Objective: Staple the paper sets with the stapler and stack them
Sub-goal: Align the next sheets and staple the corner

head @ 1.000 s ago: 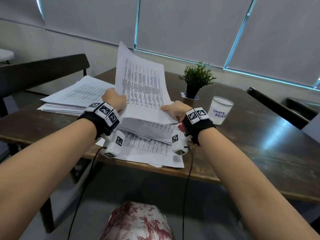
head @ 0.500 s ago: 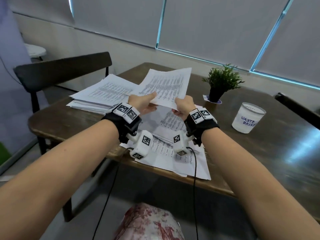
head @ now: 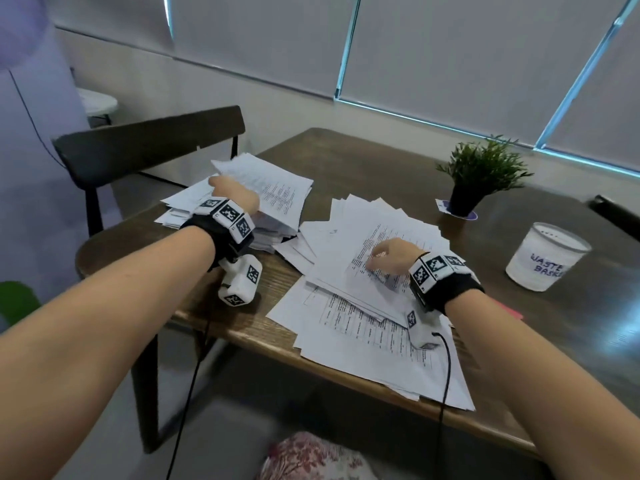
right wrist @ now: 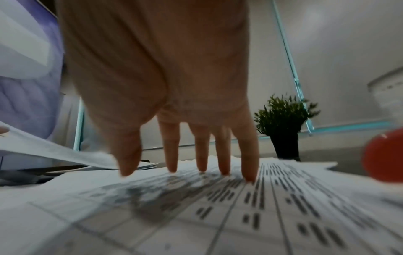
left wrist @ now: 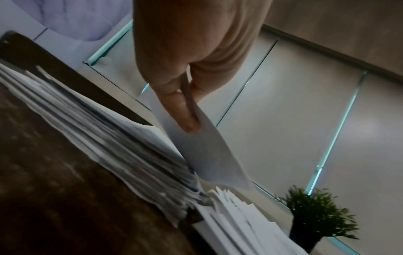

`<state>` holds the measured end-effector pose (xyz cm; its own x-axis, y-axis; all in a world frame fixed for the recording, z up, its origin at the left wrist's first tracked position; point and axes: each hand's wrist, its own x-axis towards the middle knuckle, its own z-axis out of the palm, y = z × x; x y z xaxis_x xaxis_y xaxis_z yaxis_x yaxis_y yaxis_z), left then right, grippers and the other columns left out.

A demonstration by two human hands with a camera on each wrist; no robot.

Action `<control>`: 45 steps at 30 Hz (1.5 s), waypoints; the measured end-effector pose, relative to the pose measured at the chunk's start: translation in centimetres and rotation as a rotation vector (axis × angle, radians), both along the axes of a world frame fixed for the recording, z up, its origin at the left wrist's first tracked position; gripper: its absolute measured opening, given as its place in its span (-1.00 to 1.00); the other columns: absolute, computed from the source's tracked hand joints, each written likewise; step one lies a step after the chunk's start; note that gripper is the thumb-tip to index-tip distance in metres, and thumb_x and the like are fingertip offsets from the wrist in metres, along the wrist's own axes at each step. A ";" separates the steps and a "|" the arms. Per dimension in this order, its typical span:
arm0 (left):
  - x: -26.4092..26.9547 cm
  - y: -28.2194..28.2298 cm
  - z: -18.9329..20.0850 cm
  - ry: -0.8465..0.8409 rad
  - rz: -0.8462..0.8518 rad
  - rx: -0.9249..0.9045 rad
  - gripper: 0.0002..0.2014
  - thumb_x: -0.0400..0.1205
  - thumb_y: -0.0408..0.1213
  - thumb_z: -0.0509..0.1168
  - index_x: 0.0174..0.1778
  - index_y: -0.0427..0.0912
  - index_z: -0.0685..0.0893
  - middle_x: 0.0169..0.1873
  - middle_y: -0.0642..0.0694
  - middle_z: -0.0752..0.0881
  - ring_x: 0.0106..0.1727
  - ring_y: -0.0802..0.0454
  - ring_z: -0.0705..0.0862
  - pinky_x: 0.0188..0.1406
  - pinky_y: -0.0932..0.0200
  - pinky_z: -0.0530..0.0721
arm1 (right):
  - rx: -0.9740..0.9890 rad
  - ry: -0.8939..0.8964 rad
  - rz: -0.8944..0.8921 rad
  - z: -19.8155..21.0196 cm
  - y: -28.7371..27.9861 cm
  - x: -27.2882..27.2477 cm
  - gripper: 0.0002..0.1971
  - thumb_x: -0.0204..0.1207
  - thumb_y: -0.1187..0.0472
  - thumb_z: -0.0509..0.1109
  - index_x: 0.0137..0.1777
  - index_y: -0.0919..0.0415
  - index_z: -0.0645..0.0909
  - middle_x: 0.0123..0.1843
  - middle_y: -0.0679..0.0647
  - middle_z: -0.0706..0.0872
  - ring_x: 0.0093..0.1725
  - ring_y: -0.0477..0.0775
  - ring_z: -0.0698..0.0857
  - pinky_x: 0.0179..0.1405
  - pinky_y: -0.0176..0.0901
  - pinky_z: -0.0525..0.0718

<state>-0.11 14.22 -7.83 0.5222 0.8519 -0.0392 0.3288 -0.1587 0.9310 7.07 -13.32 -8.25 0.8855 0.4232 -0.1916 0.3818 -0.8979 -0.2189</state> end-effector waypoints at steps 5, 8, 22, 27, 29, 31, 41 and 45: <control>1.3 1.6 -1.6 0.257 -0.081 0.050 0.18 0.31 -0.16 0.53 0.65 -0.46 -0.12 0.47 -0.50 0.41 0.42 -0.38 0.53 0.40 -0.28 0.53 | -0.252 -0.006 0.113 0.9 0.7 -0.4 -0.39 0.61 -0.13 0.34 0.58 0.15 0.42 0.55 0.09 0.49 0.52 0.17 0.46 0.47 -0.02 0.39; -0.2 -0.9 0.2 0.529 -0.130 0.171 0.17 0.53 -0.13 0.49 0.66 -0.17 -0.40 0.64 -0.51 -0.07 0.67 -0.34 0.10 0.63 -0.14 0.00 | -0.291 0.026 0.136 1.4 0.5 -0.5 -0.34 0.57 -0.14 0.38 0.61 0.10 0.37 0.60 0.06 0.43 0.57 0.15 0.40 0.53 0.03 0.32; 3.9 3.3 -3.9 1.008 -0.677 0.710 0.22 -0.18 0.76 0.08 0.36 0.14 0.60 0.48 -0.10 0.52 0.63 -0.38 0.14 0.37 -0.70 -0.28 | -0.536 0.232 0.181 2.3 0.6 -1.0 0.31 0.08 -0.28 0.67 0.72 -0.11 -0.09 0.73 0.01 0.12 0.69 0.18 0.15 0.63 0.22 0.15; 4.0 5.2 -5.1 0.857 -0.681 0.784 0.52 -0.42 0.85 -0.14 0.42 0.04 0.58 0.50 -0.10 0.52 0.52 -0.27 0.39 0.53 -0.40 0.14 | -0.544 0.187 0.193 2.0 0.8 -1.2 0.33 0.05 -0.28 0.69 0.72 -0.06 -0.06 0.72 0.02 0.17 0.68 0.18 0.20 0.63 0.24 0.20; 1.6 3.2 -3.2 0.845 -0.650 0.768 0.47 -0.26 0.86 -0.11 0.56 0.08 0.42 0.61 -0.08 0.37 0.61 -0.29 0.24 0.55 -0.45 0.04 | -0.538 0.181 0.192 2.0 0.8 -1.3 0.31 0.05 -0.27 0.70 0.72 -0.05 -0.03 0.72 0.02 0.18 0.67 0.18 0.22 0.62 0.22 0.22; 0.1 1.1 -2.0 0.909 -0.614 0.790 0.18 0.16 0.75 0.06 0.57 -0.02 0.40 0.64 -0.14 0.30 0.65 -0.37 0.12 0.56 -0.51 -0.07 | -0.527 0.178 0.196 2.2 0.8 -1.4 0.26 0.10 -0.23 0.69 0.72 -0.01 0.01 0.70 0.04 0.23 0.65 0.18 0.26 0.59 0.17 0.25; 2.2 -2.8 -2.2 0.674 -0.975 0.880 -0.64 0.76 -0.25 0.13 0.44 0.08 0.60 0.41 -0.08 0.60 0.29 -0.18 0.63 0.19 0.07 0.58 | -0.505 0.163 0.197 2.5 1.0 -1.4 0.20 0.14 -0.26 0.66 0.71 0.03 0.09 0.70 0.06 0.23 0.65 0.19 0.26 0.59 0.20 0.25; 2.2 -3.1 -2.0 0.721 -0.928 0.952 -0.71 0.79 -0.18 0.09 0.37 -0.09 0.59 0.26 -0.17 0.63 -0.14 -0.07 0.62 0.04 0.09 0.64 | -0.502 0.174 0.192 2.3 1.0 -1.1 0.24 0.12 -0.28 0.66 0.72 0.00 0.04 0.71 0.04 0.19 0.67 0.18 0.22 0.61 0.22 0.21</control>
